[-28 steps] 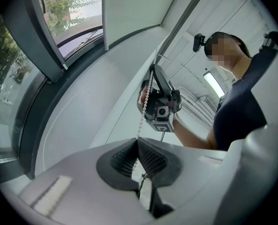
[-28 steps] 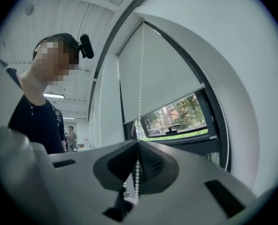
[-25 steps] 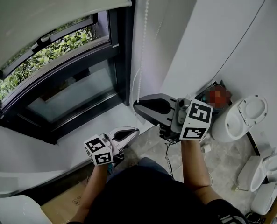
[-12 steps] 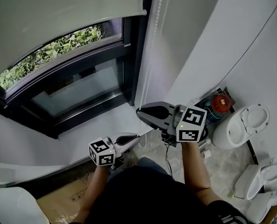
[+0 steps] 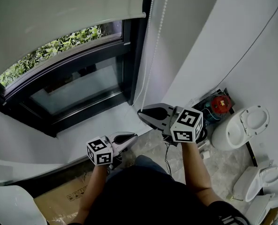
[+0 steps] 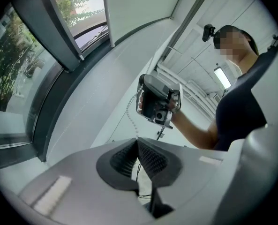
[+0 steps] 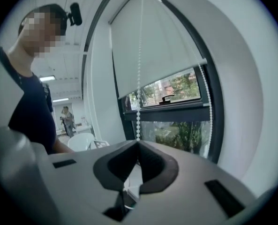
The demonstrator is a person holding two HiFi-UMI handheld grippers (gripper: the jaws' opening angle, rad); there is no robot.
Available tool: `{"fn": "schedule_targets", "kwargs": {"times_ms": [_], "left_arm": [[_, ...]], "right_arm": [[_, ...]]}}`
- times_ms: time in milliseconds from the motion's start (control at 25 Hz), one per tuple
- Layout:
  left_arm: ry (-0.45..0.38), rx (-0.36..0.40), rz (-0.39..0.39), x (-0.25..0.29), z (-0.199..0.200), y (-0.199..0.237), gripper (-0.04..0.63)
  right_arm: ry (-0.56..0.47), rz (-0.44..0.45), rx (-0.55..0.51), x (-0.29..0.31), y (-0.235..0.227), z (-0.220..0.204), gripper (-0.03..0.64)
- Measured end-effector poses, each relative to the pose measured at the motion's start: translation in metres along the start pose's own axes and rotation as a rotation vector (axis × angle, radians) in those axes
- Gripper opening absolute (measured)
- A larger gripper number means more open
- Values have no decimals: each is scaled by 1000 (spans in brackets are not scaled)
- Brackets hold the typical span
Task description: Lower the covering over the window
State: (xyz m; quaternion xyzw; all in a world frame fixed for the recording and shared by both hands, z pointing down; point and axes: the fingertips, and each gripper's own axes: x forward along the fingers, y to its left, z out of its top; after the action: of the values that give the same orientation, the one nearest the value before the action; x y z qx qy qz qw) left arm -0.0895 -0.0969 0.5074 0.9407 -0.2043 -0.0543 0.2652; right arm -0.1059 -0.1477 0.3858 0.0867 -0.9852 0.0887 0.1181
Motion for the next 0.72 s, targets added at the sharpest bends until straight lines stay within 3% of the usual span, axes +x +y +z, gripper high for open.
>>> {"fn": "schedule_targets", "kwargs": {"times_ms": [240,400,720], "left_arm": [[4,4,-2,7,0,-4,12],[16,7,-3,16,-4,-6,14],[16,11,33,34,0,-13,14]], "right_arm": [[-10,-5,26,-2,-4,-6,12],[63,-18,-9,-1,-5,-27,12],[52,16,31,-17,-11,-35,14]]}}
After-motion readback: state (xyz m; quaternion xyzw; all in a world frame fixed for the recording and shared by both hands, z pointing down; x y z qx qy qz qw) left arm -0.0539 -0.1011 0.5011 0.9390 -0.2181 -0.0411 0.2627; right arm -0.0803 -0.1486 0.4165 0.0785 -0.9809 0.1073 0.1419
